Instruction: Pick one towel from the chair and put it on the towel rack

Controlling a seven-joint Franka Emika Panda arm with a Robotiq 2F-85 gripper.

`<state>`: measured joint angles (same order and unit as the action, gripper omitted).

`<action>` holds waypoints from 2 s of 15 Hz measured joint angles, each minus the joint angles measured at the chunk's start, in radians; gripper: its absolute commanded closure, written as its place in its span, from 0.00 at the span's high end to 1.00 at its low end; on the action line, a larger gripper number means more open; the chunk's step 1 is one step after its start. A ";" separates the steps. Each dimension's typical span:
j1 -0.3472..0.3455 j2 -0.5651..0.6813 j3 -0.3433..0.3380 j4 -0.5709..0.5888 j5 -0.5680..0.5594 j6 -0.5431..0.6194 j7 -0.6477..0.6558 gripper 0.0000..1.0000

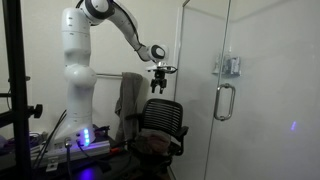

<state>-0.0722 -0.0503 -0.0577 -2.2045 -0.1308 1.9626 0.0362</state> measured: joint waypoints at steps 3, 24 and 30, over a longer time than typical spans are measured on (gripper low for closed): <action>0.004 0.066 0.002 -0.003 -0.058 0.103 0.129 1.00; 0.166 0.404 0.000 0.040 -0.301 0.170 0.542 1.00; 0.209 0.416 -0.005 0.067 -0.311 0.145 0.564 1.00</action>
<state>0.1368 0.3660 -0.0622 -2.1371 -0.4422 2.1075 0.5999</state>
